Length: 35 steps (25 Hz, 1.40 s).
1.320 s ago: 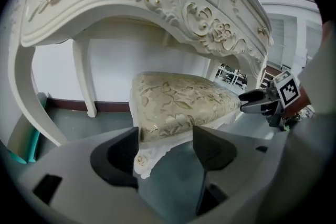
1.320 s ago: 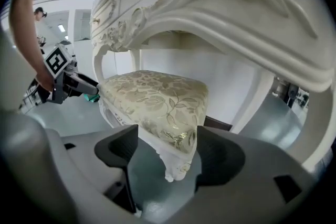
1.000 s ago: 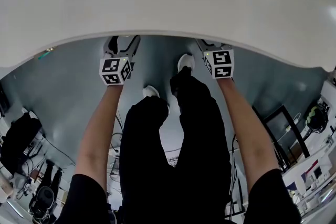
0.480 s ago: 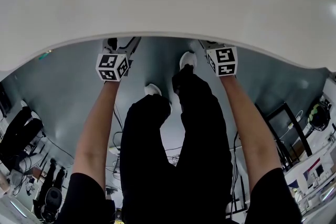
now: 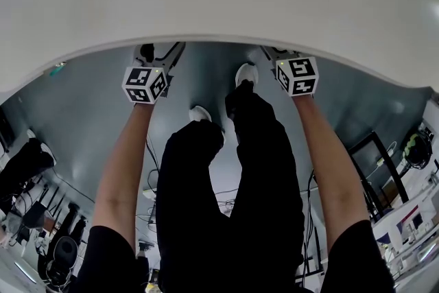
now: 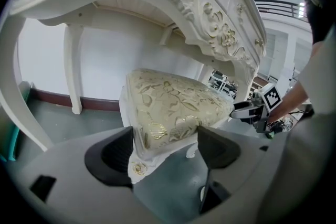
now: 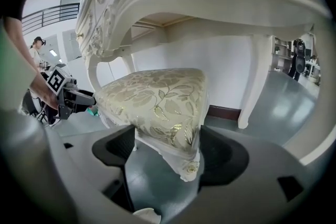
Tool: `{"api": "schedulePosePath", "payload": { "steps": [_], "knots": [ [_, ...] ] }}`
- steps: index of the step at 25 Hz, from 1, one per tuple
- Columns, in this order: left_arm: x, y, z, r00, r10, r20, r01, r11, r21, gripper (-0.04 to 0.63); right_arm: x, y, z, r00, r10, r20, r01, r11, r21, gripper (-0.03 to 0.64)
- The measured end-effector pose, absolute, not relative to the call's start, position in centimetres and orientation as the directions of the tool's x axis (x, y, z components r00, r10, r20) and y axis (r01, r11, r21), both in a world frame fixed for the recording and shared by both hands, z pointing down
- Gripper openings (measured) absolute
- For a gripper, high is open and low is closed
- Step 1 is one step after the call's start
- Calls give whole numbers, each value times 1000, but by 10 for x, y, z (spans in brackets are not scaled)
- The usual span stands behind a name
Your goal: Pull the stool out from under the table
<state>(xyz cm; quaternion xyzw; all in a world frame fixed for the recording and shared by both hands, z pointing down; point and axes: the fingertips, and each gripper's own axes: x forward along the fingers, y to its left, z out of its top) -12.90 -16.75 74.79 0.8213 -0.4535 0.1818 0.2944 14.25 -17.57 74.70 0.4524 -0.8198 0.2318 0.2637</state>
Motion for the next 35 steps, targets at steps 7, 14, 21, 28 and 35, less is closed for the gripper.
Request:
{"api": "schedulePosePath", "payload": {
  "steps": [7, 14, 21, 28, 35],
  "knots": [
    [-120, -162, 744, 504, -627, 594, -863, -399, 311, 380, 150, -171, 743, -435, -608, 664, -870, 475, -136, 387],
    [-122, -140, 748, 515, -588, 623, -854, -408, 322, 380, 149, -143, 748, -419, -599, 683, -879, 456, -139, 387],
    [-119, -112, 746, 514, -560, 650, -853, -417, 315, 380, 152, -112, 746, -402, -583, 706, -885, 444, -137, 387],
    [-119, -84, 746, 517, -522, 678, -847, -427, 317, 380, 152, -80, 746, -400, -558, 727, -884, 446, -144, 387],
    [-125, -62, 750, 509, -506, 696, -849, -428, 310, 379, 145, -56, 750, -386, -548, 742, -889, 436, -141, 387]
  ]
}}
